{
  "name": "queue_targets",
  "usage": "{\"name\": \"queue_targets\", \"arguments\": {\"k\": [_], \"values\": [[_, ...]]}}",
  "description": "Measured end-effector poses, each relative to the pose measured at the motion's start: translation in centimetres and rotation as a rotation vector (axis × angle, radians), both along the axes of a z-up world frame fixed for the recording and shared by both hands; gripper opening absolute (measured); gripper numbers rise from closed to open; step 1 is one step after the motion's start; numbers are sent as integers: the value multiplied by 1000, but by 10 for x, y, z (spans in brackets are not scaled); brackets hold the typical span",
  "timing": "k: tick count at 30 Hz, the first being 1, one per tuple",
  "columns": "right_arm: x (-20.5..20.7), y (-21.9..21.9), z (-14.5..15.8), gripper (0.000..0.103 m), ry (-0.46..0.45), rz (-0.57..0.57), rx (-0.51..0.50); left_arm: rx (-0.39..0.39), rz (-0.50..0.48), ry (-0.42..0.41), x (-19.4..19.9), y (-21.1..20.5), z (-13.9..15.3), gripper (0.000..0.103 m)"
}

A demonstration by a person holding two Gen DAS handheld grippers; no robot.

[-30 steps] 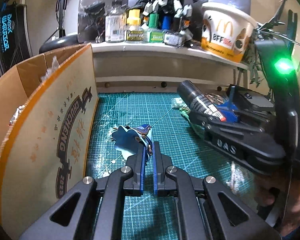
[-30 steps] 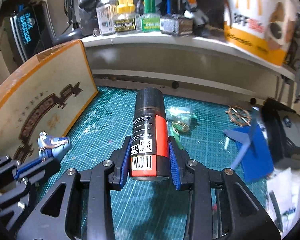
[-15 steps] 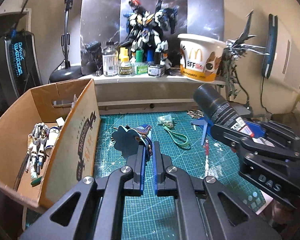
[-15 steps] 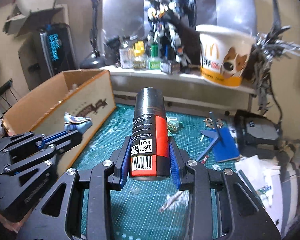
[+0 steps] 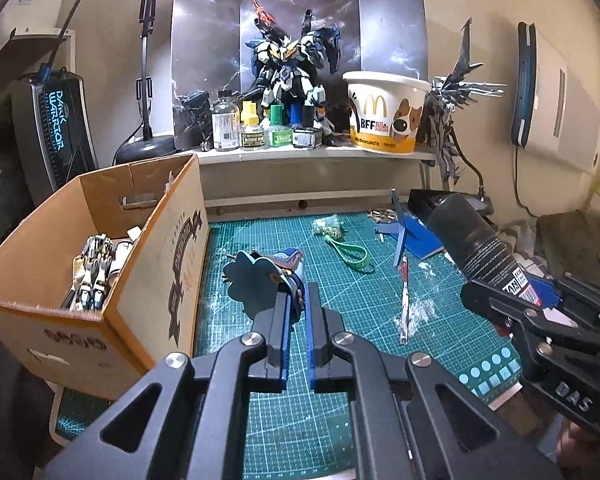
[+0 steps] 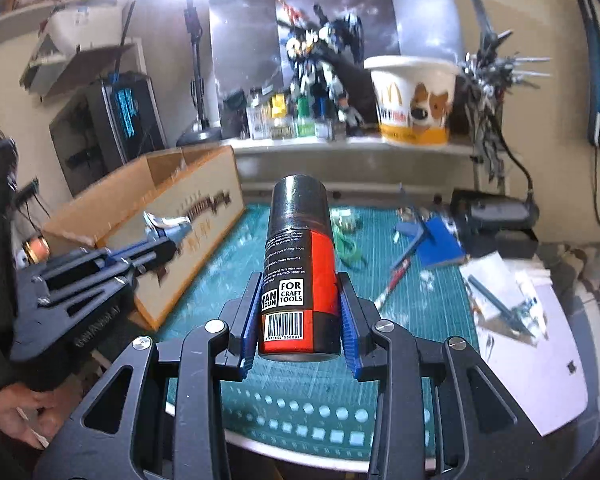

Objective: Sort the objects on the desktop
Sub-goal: 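Lift the spray can with the right gripper while the left gripper carries the flower part toward the box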

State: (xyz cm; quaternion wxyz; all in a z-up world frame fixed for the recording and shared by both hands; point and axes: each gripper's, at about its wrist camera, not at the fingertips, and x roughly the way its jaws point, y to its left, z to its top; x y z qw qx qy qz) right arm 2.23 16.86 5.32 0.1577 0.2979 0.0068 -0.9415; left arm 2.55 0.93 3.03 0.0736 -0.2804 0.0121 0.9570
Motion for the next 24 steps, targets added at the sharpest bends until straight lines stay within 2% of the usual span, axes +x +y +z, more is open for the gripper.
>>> {"name": "queue_targets", "arguments": {"k": [11, 20, 24], "values": [[4, -9, -2, 32, 6, 3, 25, -17, 37, 29, 7, -15, 2, 6], [-1, -16, -5, 32, -4, 24, 6, -26, 79, 37, 8, -29, 3, 6], [1, -18, 0, 32, 30, 26, -34, -30, 97, 58, 13, -37, 6, 6]]}}
